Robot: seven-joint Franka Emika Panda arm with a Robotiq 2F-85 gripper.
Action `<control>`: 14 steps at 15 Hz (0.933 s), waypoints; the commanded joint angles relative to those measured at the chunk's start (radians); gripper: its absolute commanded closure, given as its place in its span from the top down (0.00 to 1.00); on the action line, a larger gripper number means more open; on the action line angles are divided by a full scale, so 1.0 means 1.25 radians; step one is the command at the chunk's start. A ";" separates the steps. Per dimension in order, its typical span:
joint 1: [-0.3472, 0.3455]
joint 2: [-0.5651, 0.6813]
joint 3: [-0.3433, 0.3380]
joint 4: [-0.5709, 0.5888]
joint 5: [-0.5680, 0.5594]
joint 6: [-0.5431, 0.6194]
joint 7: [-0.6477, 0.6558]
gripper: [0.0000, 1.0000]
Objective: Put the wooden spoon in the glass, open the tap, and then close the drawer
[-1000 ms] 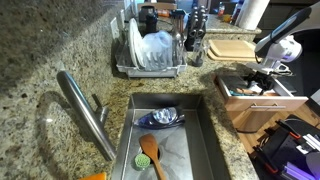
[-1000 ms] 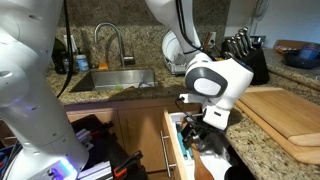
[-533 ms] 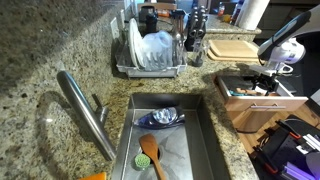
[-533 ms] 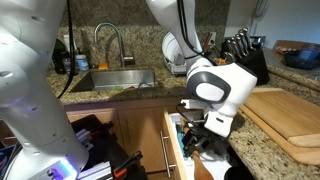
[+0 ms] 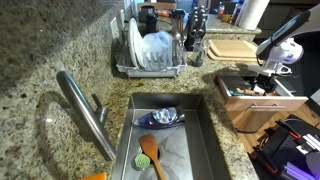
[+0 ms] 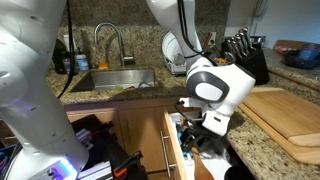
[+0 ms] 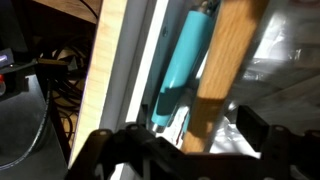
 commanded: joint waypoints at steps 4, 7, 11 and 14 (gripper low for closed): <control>-0.009 -0.011 0.015 -0.001 0.004 0.018 -0.006 0.38; 0.001 -0.015 0.011 -0.003 -0.003 0.035 0.004 0.17; 0.011 -0.029 0.010 -0.007 -0.008 0.060 0.008 0.06; 0.037 -0.051 -0.004 -0.023 -0.043 0.075 0.022 0.06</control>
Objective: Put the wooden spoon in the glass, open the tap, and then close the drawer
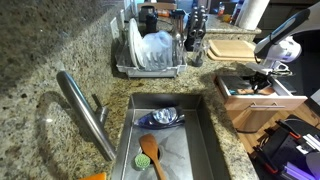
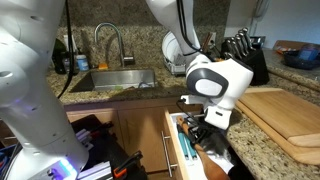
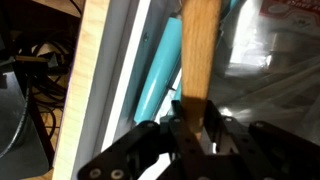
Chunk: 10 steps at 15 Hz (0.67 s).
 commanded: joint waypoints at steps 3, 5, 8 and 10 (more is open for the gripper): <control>0.085 -0.122 -0.060 -0.094 -0.162 0.080 0.069 0.06; 0.133 -0.204 -0.108 -0.144 -0.281 0.100 0.128 0.06; 0.182 -0.336 -0.157 -0.196 -0.432 0.051 0.167 0.06; 0.195 -0.430 -0.174 -0.225 -0.526 0.039 0.204 0.06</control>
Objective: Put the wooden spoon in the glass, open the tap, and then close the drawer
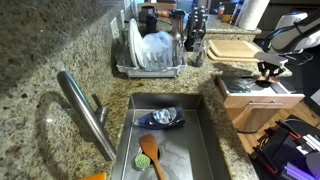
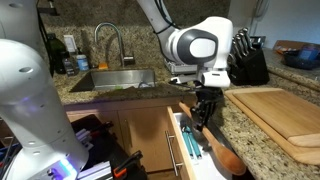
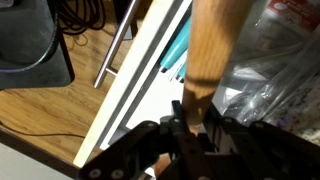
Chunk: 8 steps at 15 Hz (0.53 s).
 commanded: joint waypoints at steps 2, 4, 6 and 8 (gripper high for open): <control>-0.060 -0.250 0.049 -0.091 -0.189 -0.034 0.067 0.06; -0.111 -0.344 0.106 -0.104 -0.216 -0.057 0.074 0.06; -0.157 -0.438 0.158 -0.116 -0.193 -0.064 0.057 0.06; -0.209 -0.516 0.222 -0.125 -0.207 -0.031 0.100 0.06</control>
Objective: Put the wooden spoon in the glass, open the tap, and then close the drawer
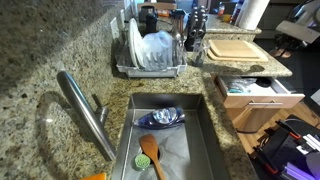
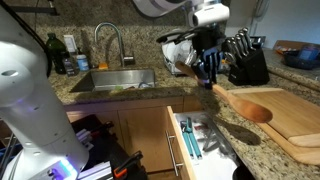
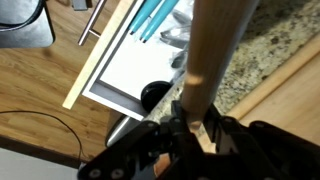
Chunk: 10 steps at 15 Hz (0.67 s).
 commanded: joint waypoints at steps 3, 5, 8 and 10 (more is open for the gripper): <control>-0.133 -0.169 0.189 -0.038 -0.059 0.088 0.052 0.06; -0.171 -0.163 0.260 -0.034 -0.111 0.163 0.110 0.06; -0.174 -0.159 0.282 -0.017 -0.098 0.162 0.123 0.25; -0.186 -0.158 0.297 -0.022 -0.108 0.177 0.138 0.06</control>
